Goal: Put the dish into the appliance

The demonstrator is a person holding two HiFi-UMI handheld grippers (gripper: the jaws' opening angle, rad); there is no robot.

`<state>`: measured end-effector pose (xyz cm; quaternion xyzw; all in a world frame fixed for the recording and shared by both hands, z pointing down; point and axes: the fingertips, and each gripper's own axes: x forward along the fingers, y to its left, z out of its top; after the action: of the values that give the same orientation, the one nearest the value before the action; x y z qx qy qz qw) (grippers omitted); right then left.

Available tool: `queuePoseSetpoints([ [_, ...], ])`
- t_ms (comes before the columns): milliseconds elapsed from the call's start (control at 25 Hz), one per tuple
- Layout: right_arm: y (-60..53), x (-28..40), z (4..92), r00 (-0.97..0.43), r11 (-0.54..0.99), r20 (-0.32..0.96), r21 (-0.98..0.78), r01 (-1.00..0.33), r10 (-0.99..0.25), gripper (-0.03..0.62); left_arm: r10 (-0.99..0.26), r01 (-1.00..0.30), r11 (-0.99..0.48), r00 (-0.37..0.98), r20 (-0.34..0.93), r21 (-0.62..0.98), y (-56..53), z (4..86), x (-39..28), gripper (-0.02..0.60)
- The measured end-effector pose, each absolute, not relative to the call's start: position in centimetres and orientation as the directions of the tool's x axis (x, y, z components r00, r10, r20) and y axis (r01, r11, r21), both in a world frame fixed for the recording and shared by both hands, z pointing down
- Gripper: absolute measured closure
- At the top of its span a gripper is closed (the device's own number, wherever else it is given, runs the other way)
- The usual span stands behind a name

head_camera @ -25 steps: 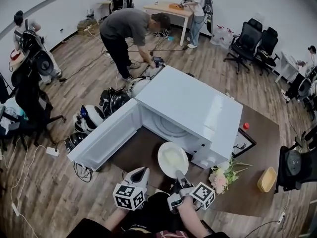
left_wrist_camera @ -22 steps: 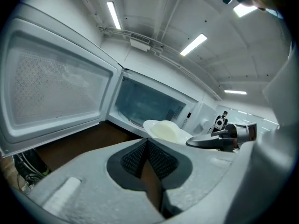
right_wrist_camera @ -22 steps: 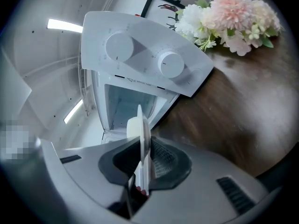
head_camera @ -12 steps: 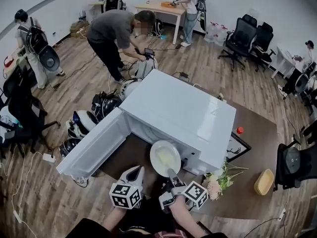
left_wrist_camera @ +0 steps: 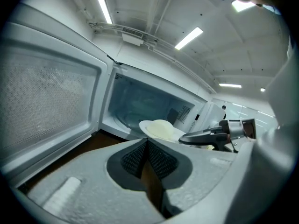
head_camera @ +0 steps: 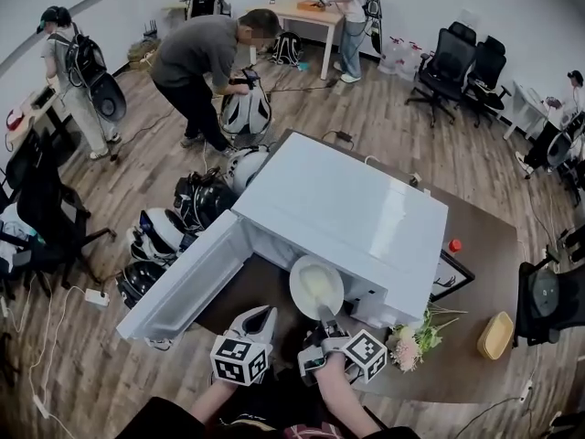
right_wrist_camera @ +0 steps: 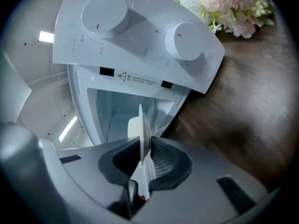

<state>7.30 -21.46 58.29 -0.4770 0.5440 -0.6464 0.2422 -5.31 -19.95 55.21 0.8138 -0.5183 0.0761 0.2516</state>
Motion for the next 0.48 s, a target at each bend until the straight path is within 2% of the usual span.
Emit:
queuePoseSetpoints([
  [480, -24.1, 7.0, 59.5, -0.3, -0.353, 0.404, -0.911, -0.212, -0.864, 0.528, -0.747, -0.842, -0.419, 0.533, 0.398, 0.34, -22.2, 55.5, -6.9, 0.572],
])
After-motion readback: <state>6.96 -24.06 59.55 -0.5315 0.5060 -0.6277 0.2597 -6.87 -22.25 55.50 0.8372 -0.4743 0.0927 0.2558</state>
